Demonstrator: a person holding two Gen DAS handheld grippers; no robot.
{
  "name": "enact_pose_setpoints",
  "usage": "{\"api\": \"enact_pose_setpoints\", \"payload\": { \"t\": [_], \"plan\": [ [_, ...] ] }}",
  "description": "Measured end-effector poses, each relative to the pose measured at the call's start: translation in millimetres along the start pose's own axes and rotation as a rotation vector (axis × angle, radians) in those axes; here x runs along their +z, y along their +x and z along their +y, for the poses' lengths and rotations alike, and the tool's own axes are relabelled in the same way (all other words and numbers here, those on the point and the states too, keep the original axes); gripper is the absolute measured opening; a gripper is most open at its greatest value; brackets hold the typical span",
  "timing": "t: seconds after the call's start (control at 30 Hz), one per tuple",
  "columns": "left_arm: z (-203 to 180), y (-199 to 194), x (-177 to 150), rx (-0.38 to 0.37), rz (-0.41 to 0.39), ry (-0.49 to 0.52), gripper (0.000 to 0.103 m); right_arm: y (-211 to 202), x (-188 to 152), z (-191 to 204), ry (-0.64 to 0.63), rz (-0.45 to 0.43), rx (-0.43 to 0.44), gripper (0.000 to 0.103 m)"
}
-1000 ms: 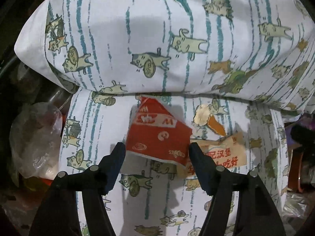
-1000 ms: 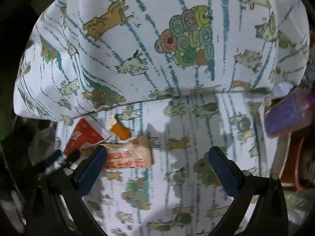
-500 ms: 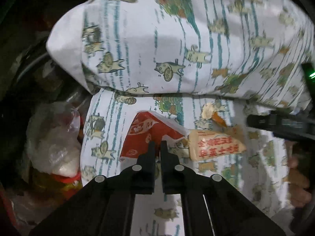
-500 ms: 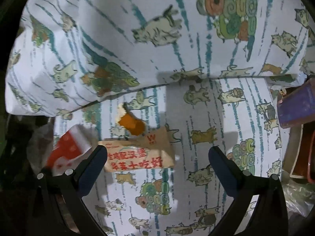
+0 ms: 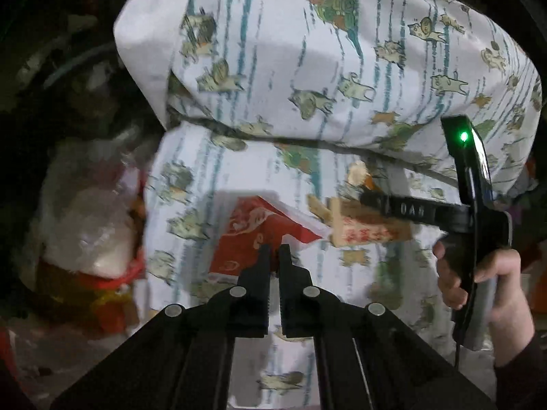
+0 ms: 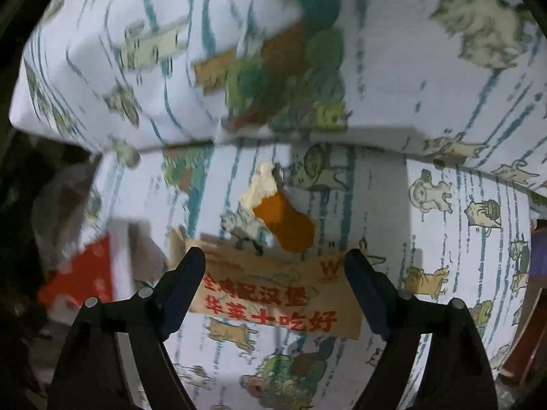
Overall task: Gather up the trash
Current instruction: 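Grasp tan burger wrapper with right tool while left tool holds red box, then lift wrapper and red box and carry both over pink wastebasket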
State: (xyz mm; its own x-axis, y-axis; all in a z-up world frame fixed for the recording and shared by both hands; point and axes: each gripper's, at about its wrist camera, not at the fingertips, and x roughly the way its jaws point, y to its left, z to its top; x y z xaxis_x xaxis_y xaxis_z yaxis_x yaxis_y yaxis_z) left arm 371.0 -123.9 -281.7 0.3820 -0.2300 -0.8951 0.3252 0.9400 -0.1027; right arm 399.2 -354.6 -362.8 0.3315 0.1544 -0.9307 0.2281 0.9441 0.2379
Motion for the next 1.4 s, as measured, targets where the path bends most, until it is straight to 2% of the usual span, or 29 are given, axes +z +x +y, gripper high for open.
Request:
{"api": "enact_pose_setpoints", "payload": {
  "t": [0.03,0.1,0.17,0.3,0.37,0.47,0.57,0.67,0.77,0.8,0.93,1.07,1.27,1.33,1.4],
  "plan": [
    [0,-2,1,0.009,-0.013,0.005,0.005,4,-1,-1,0.005,0.019,0.002,0.083],
    [2,-5,5,-0.019,-0.021,-0.012,0.005,10,-4,-5,0.015,0.060,0.016,0.084],
    [4,-8,8,-0.039,-0.033,-0.034,0.005,14,-9,-8,0.012,0.100,0.039,0.089],
    [0,-11,9,-0.020,-0.049,-0.021,0.005,16,-20,-10,-0.042,0.168,0.059,0.090],
    [-2,-12,9,-0.022,-0.049,-0.020,0.005,11,-25,-4,-0.086,0.144,0.037,0.089],
    [-4,-9,9,-0.009,-0.048,-0.025,0.005,1,-23,6,-0.115,0.018,-0.061,0.089],
    [-9,-7,9,0.000,-0.048,-0.008,0.005,-4,-14,3,-0.052,-0.074,-0.125,0.089],
    [-14,-4,10,0.002,-0.046,0.009,0.005,2,-4,-10,0.084,-0.083,-0.065,0.089],
    [-14,-1,11,0.010,-0.040,0.014,0.005,16,0,-27,0.195,-0.009,0.040,0.090],
    [-13,0,12,0.008,-0.037,0.011,0.005,14,1,-26,0.184,-0.028,0.034,0.089],
    [-11,0,15,0.009,-0.041,0.010,0.005,16,-2,-20,0.100,0.038,0.057,0.089],
    [-11,-2,15,0.023,-0.048,0.013,0.005,20,-18,0,-0.062,0.135,0.058,0.089],
    [-12,-1,14,0.035,-0.042,0.014,0.005,25,-54,30,-0.340,0.280,0.000,0.090],
    [-14,-2,13,0.035,-0.045,0.018,0.005,25,-61,33,-0.349,0.309,-0.002,0.089],
    [-15,-4,13,0.035,-0.050,0.022,0.005,24,-67,38,-0.344,0.352,0.050,0.084]
  ]
}}
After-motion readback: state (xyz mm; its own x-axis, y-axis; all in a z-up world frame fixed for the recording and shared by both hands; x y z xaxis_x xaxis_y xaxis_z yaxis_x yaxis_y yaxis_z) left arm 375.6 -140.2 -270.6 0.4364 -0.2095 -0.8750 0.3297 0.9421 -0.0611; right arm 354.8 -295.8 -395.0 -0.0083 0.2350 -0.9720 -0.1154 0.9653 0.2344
